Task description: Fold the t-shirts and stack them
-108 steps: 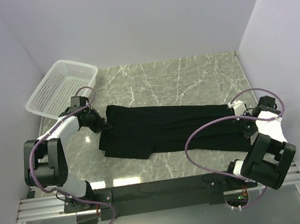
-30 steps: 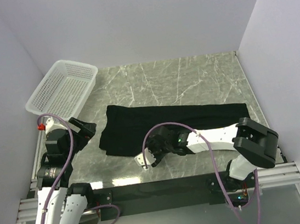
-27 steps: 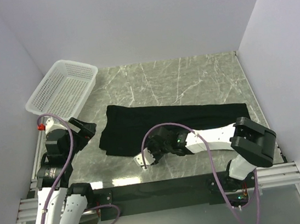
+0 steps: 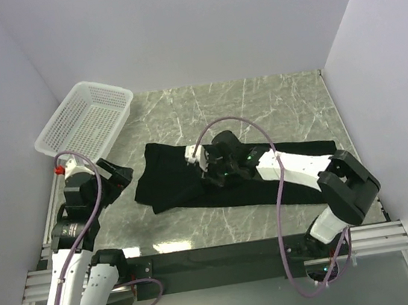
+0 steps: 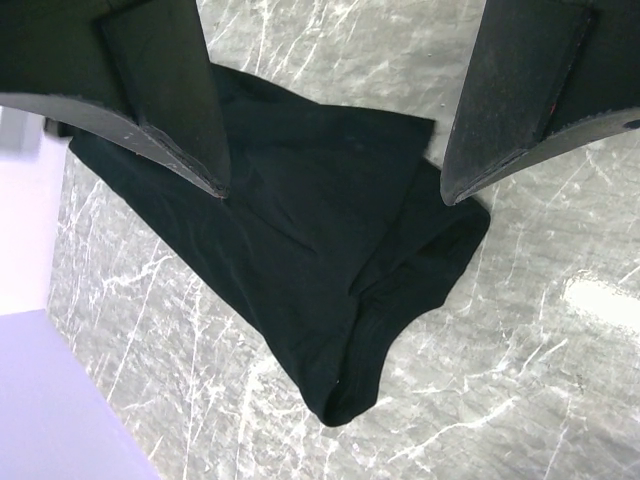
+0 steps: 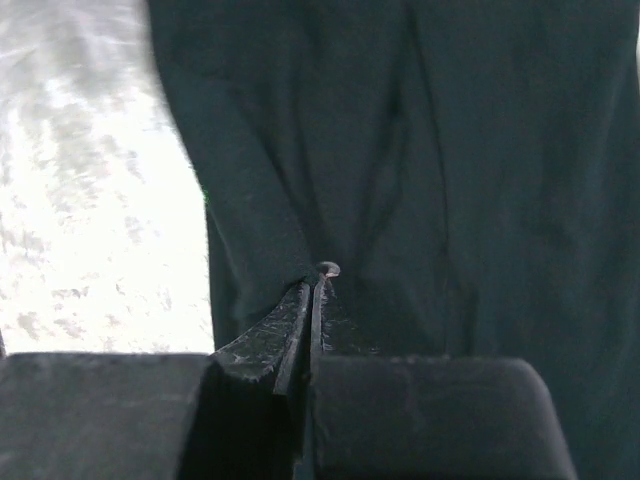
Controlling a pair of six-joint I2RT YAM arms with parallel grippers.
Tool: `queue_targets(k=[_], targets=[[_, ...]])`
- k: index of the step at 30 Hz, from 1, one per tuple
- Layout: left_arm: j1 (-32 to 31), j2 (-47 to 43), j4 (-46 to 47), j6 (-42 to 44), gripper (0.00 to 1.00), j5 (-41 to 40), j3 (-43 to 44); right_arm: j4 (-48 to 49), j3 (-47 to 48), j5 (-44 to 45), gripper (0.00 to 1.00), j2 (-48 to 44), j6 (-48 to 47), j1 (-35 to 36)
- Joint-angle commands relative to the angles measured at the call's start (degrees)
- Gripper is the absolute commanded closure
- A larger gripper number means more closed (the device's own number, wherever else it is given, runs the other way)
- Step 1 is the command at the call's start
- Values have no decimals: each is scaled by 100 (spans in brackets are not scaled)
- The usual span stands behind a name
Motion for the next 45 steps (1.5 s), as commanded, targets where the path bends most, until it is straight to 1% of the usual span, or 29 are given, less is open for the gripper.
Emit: queue_targets(k=[1,3,4,6,7,9,12,13,15,16,18,19,22,24,25,27,31,34,37,42,43,45], targets=[[28,29,218,119,9,161,-18,-193,314,-44,98,341,1206,-354],[28,81,279,119,9,240,-44,-457,672,-218,87,587,1524,-653],[28,99,297,136,9,301,-62,-754,823,-272,75,867,1804,-741],[28,204,367,145,9,520,-97,-976,1139,-526,65,1054,1964,-935],[28,248,402,145,9,626,-123,-1029,1193,-536,56,1046,1939,-953],[28,441,437,102,10,932,-185,-890,1176,-466,46,792,1738,-953],[28,740,446,40,12,1311,-307,-950,1385,-299,45,659,1561,-1005],[28,810,429,-13,13,1382,-334,-1081,1465,-316,44,615,1326,-1023],[28,1056,289,-83,18,1418,-361,-1109,1510,-281,44,519,1044,-1050],[28,1144,140,-118,20,1453,-361,-1265,1545,-386,43,475,677,-1058],[28,1443,-63,-154,24,1470,-361,-1564,1746,-640,42,509,314,-1128],[28,1627,-168,-128,27,1575,-387,-1844,1860,-929,42,553,-1,-1198],[-24,1821,-213,-197,29,1690,-475,-2521,1958,-1072,39,598,-845,-1252],[-112,1988,-222,-250,31,1761,-536,-2751,1836,-1300,39,519,-1380,-1278],[-173,2041,-213,-276,31,1778,-554,-2848,1766,-1344,39,362,-1479,-1304],[-366,2217,-125,-399,31,1796,-624,-2936,1581,-1467,39,133,-1612,-1331],[-692,2551,226,-645,34,1752,-809,-3033,1466,-1617,39,-140,-1498,-1436],[-859,2709,349,-725,35,1428,-870,-3051,1405,-1678,39,-360,-1375,-1533],[-973,3033,613,-769,43,1400,-949,-3095,1396,-1793,39,-510,-1235,-1708],[-1219,3439,1034,-874,43,1190,-1072,-3104,1343,-1907,40,-703,-1085,-1893],[-1228,3535,1131,-874,46,1172,-1073,-3104,1334,-1925,40,-730,-1076,-1920],[-1290,3606,1141,-857,49,1137,-1046,-3095,1290,-1943,40,-791,-1032,-1973]])
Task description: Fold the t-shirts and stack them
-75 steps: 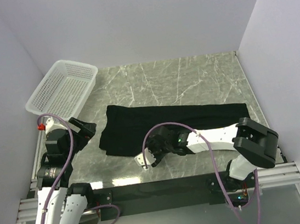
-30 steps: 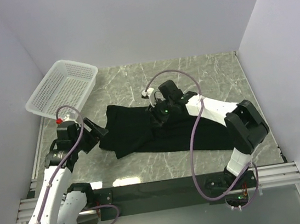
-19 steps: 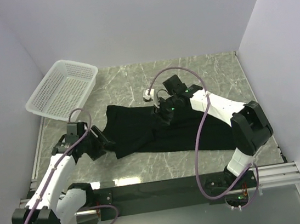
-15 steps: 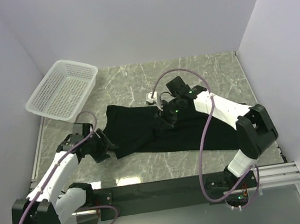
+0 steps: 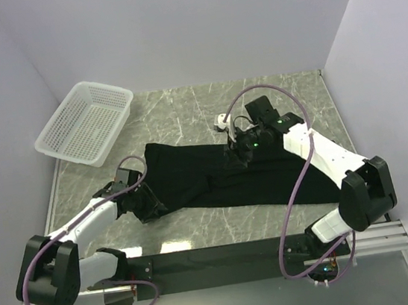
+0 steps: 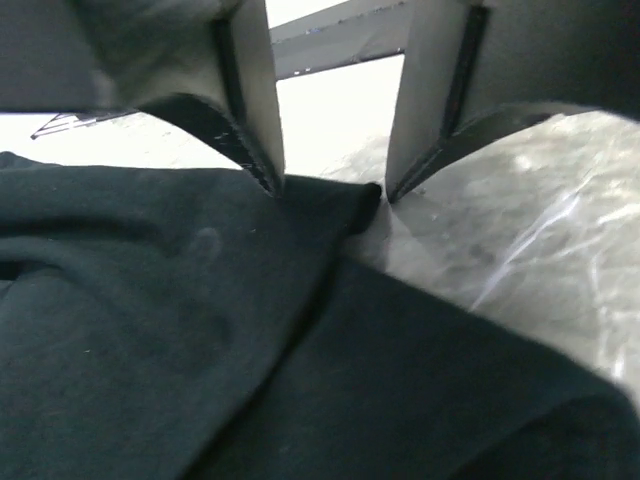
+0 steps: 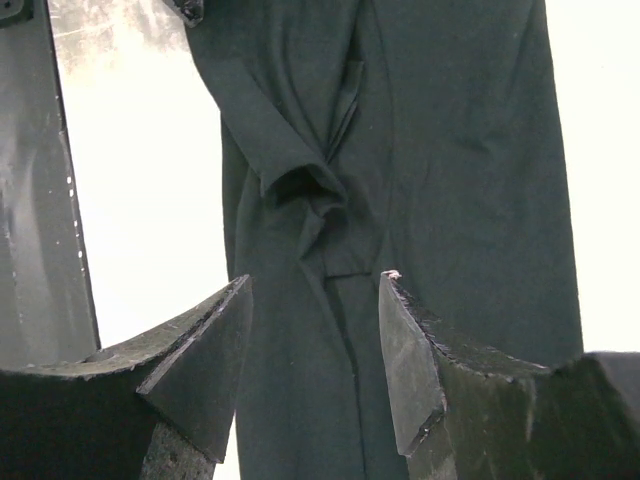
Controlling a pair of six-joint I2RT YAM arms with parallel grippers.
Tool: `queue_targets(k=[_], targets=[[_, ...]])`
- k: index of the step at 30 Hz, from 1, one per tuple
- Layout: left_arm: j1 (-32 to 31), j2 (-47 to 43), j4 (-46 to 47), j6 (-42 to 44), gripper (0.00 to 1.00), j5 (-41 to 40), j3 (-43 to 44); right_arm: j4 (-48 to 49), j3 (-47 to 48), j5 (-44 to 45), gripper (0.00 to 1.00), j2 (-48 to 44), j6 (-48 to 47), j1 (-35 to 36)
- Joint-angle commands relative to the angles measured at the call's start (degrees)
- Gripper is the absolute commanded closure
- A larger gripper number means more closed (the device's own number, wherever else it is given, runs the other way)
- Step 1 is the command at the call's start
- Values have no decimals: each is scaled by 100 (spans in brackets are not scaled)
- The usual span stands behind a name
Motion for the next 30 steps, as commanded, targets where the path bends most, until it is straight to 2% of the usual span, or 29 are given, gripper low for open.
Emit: queue_targets(k=[1,4,5,7,8,10,14,19,25,30], targets=[[-109,111,371,-63,50,-256,20,-44,-80,-218,40,-302,139,-86],[-127,68,336,7,61,-387,38,9,-133,-236,40,-319,166,-139],[-127,-2,310,16,70,-440,55,18,-159,-244,40,-319,183,-174],[-127,-73,283,59,78,-493,64,9,-177,-262,40,-337,183,-201],[-127,-108,275,77,87,-502,82,9,-194,-271,40,-346,183,-209],[-127,-213,257,112,99,-484,108,-17,-195,-271,40,-372,175,-236],[-127,-477,134,174,99,-502,353,-53,-203,-271,40,-425,148,-280],[-127,-627,160,191,99,-126,767,-132,-239,-262,40,-521,96,-350],[-75,-198,380,112,99,157,1347,-149,-335,-236,40,-671,60,-464],[302,304,879,-10,99,298,1690,-132,-502,-236,40,-811,43,-552]])
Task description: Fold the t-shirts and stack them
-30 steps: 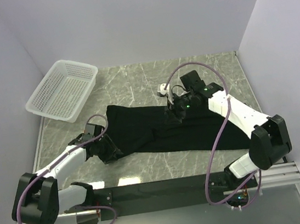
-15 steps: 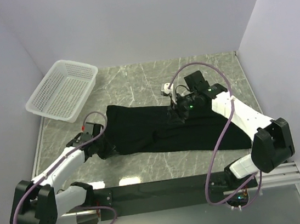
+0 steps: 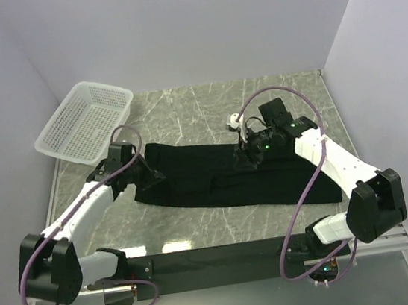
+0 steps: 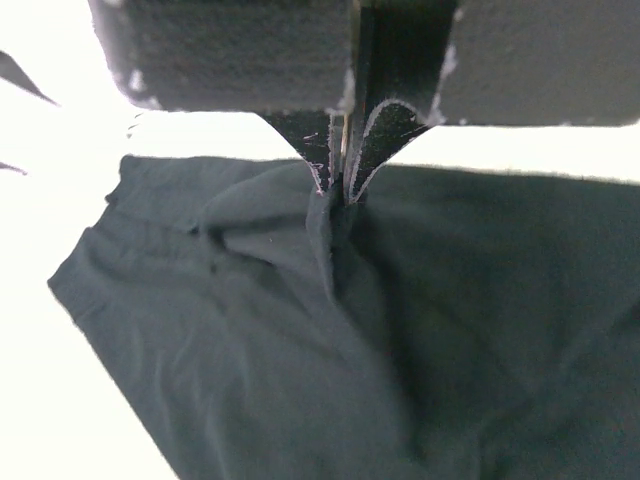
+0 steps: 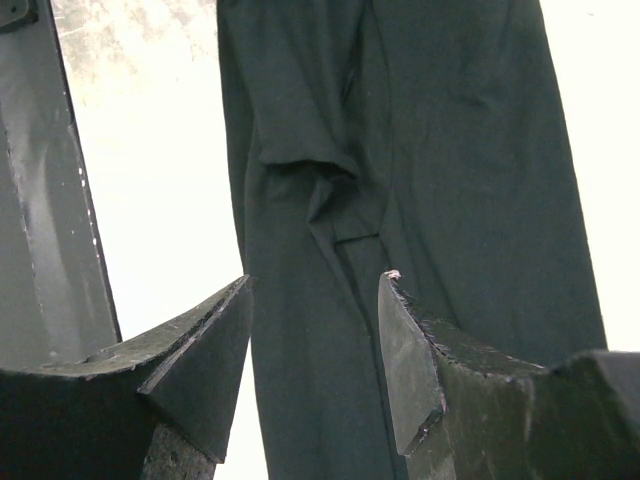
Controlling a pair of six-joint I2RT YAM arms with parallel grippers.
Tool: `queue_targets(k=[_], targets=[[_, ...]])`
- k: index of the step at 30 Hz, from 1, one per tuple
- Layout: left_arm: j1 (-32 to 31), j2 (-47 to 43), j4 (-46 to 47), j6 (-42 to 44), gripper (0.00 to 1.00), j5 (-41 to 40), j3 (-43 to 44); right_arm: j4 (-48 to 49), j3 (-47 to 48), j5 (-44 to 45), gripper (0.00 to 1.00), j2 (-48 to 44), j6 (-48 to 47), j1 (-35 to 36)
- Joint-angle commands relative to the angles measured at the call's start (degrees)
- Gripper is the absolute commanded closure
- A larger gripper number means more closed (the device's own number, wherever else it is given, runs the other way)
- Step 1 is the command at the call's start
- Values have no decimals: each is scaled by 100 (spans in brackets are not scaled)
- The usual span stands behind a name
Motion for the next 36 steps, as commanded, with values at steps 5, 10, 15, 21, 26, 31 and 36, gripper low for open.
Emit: queue_targets(k=[5,10,15,21,26,31,36], targets=[[549,1020,1045,-190,99,281,843,43,-181,-74,40,-342,-42,-144],[629,2056,1528,-243,99,649,1380,35,-225,-56,40,-369,-69,-188],[629,2664,1722,-217,84,931,1899,52,-322,-39,40,-430,-86,-214],[629,2806,1793,81,48,1116,2330,43,-393,23,40,-404,-174,-197],[638,2394,1047,1072,41,196,2910,149,-200,163,39,130,18,-4],[646,1428,274,1585,34,-588,2448,333,519,23,38,1019,1002,400],[778,215,114,1260,30,-765,1243,658,925,1102,37,1512,934,1419]])
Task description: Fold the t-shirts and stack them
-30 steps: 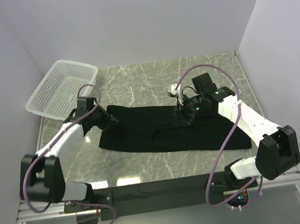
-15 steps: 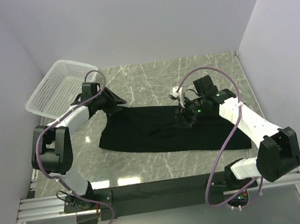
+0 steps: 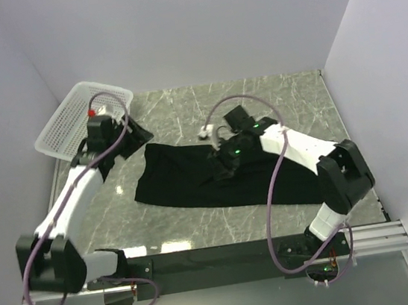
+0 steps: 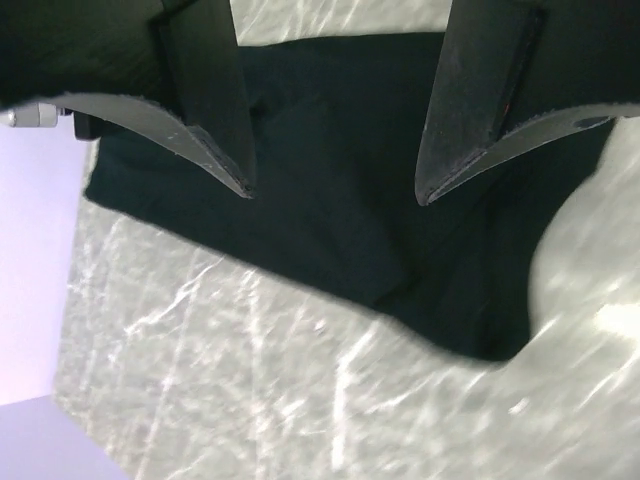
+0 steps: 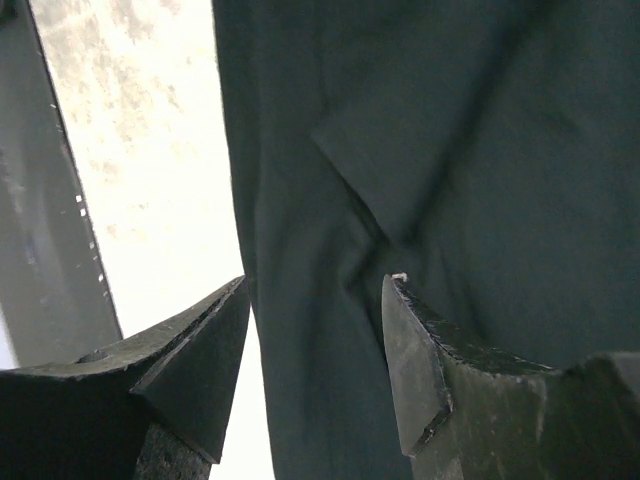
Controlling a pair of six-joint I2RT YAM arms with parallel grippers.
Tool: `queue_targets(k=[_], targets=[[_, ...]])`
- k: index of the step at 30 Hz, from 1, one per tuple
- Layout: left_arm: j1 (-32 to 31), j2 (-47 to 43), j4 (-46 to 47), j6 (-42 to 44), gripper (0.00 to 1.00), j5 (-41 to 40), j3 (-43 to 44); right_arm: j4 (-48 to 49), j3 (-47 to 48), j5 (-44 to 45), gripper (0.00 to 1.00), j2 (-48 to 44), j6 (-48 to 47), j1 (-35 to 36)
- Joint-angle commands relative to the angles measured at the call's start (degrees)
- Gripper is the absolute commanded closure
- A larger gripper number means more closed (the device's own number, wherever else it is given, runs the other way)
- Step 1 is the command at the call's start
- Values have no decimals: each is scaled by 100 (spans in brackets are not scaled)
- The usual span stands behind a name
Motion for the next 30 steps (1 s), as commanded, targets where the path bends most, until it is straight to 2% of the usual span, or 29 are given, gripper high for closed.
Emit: queue_targets(k=[1,6,12,19,25,30], targets=[[118,-911,-467,-14,30,-367,-897,372,517,756,37,65,94,764],[294,-2133,-810,-506,27,-525,-1743,399,851,1828,37,557,6,1398],[382,-2838,-1039,-920,26,-675,-2219,635,1081,2706,38,1129,50,1794],[400,-3015,-1162,-885,26,-772,-2298,803,1107,3358,38,1498,103,2084],[417,-2971,-1189,-771,25,-745,-2272,847,1133,3534,38,1796,225,2155],[435,-2989,-1144,-780,26,-675,-2334,970,1098,3745,43,1885,217,2146]])
